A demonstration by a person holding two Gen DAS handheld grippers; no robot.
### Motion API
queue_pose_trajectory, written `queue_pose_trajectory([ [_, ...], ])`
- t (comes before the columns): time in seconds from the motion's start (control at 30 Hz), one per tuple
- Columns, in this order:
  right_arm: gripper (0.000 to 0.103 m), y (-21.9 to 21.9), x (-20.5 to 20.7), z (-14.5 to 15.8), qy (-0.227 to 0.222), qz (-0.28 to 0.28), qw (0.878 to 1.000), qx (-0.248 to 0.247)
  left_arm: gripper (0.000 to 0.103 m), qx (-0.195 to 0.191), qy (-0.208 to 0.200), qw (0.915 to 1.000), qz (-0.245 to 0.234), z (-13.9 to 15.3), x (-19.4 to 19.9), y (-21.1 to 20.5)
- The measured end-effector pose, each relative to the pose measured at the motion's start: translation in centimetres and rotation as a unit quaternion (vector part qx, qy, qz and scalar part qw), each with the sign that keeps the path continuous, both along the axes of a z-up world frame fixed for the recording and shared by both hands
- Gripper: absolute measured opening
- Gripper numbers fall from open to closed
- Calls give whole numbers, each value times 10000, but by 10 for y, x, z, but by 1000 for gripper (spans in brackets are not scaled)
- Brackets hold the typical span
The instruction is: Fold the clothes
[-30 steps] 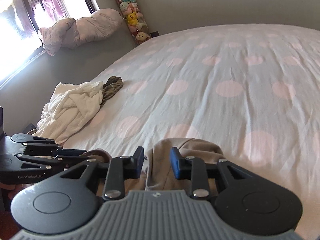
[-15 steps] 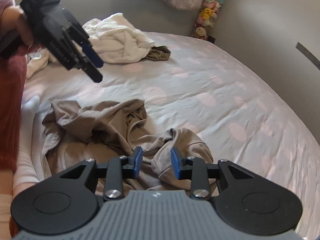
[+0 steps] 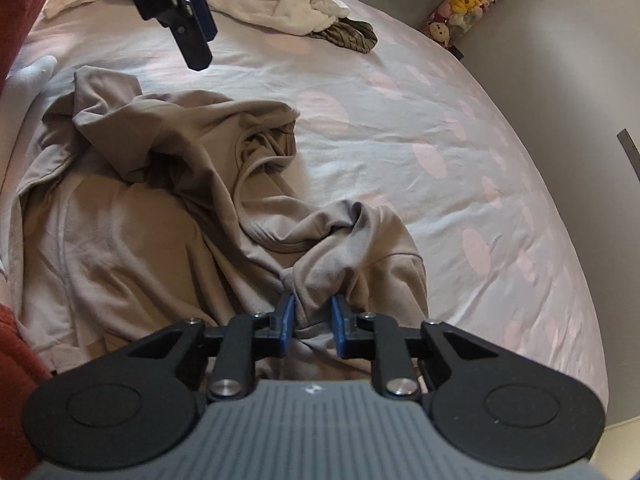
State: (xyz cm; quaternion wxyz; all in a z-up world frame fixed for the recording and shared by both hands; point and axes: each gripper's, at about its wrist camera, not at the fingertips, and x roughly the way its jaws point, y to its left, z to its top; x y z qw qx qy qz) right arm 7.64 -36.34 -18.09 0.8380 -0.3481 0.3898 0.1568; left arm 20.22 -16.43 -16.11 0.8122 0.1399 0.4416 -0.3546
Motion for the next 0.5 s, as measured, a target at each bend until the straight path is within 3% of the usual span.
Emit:
queue_pose_trajectory([
  [0.1, 8, -13, 2, 4, -51, -251, 9996, 151, 43, -38, 77, 10000, 24, -2, 3, 1],
  [0.4, 6, -65, -1, 15, -575, -1648, 9805, 899, 46, -218, 646, 9974, 217, -19, 27, -3],
  [0.5, 6, -61, 0, 11, -633, -1637, 9810, 829, 46, -333, 946, 9942, 392, -33, 39, -4],
])
